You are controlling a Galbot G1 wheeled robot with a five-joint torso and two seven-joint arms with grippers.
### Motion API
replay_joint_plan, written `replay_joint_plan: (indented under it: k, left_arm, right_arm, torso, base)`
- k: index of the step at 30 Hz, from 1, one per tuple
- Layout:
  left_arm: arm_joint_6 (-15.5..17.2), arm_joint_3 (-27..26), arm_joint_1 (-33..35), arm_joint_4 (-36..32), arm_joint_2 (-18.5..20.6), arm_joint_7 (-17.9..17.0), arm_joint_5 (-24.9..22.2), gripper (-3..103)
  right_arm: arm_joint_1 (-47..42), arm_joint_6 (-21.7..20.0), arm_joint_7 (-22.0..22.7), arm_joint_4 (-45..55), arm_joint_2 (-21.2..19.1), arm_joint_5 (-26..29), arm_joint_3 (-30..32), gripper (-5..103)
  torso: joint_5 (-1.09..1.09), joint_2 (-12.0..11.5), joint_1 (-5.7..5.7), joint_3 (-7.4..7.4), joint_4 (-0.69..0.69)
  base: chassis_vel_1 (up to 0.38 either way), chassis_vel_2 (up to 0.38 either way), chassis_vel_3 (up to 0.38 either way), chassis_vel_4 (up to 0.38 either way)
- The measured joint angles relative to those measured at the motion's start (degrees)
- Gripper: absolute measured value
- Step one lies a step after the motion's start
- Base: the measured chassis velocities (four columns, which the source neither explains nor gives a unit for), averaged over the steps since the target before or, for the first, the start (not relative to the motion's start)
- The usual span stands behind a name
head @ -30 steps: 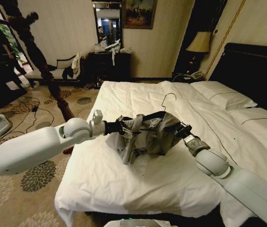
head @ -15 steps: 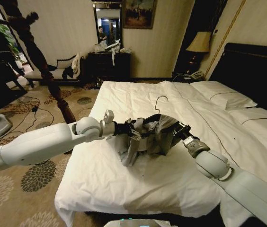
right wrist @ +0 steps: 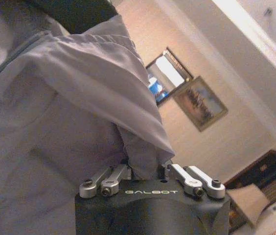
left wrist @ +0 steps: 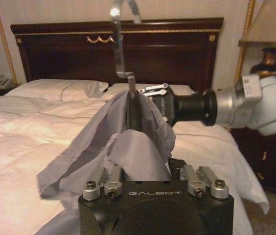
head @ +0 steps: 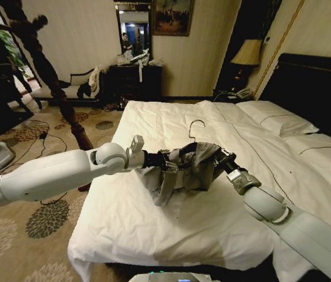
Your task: Pick up the clothes from the bed and hang them on the clothes hanger.
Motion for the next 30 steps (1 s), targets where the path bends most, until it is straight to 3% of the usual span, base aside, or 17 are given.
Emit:
replay_joint_plan:
  k: [2, 6, 11, 17, 20, 21, 24, 27, 29, 30]
  left_arm:
    - [0.0, -0.2, 0.1, -0.2, 0.0, 0.0, -0.5, 42]
    - [0.0, -1.3, 1.0, -0.7, 0.0, -0.3, -1.9, 20]
    - [-0.2, -2.3, 2.2, -1.0, 0.2, -1.2, -1.9, 19]
    - [-0.5, -6.1, 5.7, -2.2, 1.2, -4.8, -2.3, 16]
    - [-0.8, -8.1, 7.5, -2.4, 1.6, -5.3, -2.1, 15]
    - [-1.4, -9.2, 8.5, -2.5, 1.9, -5.5, -1.8, 15]
    - [-2.2, -10.4, 10.0, -2.4, 2.2, -6.2, -0.9, 15]
    - [-2.8, -12.9, 12.5, -2.5, 3.0, -7.0, 0.2, 15]
    - [-2.8, -13.6, 13.1, -2.6, 3.2, -7.1, 0.4, 15]
    - [-2.9, -14.7, 14.1, -2.8, 3.7, -7.3, 0.6, 15]
  right_arm:
    - [0.0, 0.9, 0.1, -0.2, 0.0, -0.2, 0.0, 21]
    - [-0.1, 2.5, 0.8, -0.3, 0.2, -0.4, 0.0, 22]
    - [0.0, 2.7, 0.8, -0.4, 0.3, -0.6, 0.0, 22]
    - [0.1, 2.7, 0.9, -0.1, 0.3, -0.3, 0.0, 20]
    - [0.2, 2.8, 0.7, 0.4, 0.2, -0.2, 0.0, 25]
    - [0.1, 2.8, 0.6, 0.6, 0.2, 0.1, 0.0, 37]
    - [0.1, 2.5, 0.5, 1.1, 0.2, 0.5, 0.0, 42]
    - [-0.3, 2.0, 0.2, 1.8, -0.1, 0.8, 0.1, 59]
    - [-0.6, 1.9, 0.2, 2.0, -0.3, 0.8, 0.3, 59]
    - [-0.7, 1.8, 0.2, 2.2, -0.4, 1.0, 0.4, 64]
  torso:
    - [0.0, 0.0, 0.0, 0.0, 0.0]
    - [0.0, 0.0, 0.0, 0.0, 0.0]
    - [0.0, 0.0, 0.0, 0.0, 0.0]
    - [0.0, 0.0, 0.0, 0.0, 0.0]
    - [0.0, 0.0, 0.0, 0.0, 0.0]
    - [0.0, 0.0, 0.0, 0.0, 0.0]
    - [0.0, 0.0, 0.0, 0.0, 0.0]
    - [0.0, 0.0, 0.0, 0.0, 0.0]
    - [0.0, 0.0, 0.0, 0.0, 0.0]
    - [0.0, 0.0, 0.0, 0.0, 0.0]
  base:
    - [0.0, 0.0, 0.0, 0.0]
    - [0.0, 0.0, 0.0, 0.0]
    - [0.0, 0.0, 0.0, 0.0]
    - [0.0, 0.0, 0.0, 0.0]
    - [0.0, 0.0, 0.0, 0.0]
    - [0.0, 0.0, 0.0, 0.0]
    - [0.0, 0.0, 0.0, 0.0]
    - [0.0, 0.0, 0.0, 0.0]
    - [0.0, 0.0, 0.0, 0.0]
    - [0.0, 0.0, 0.0, 0.0]
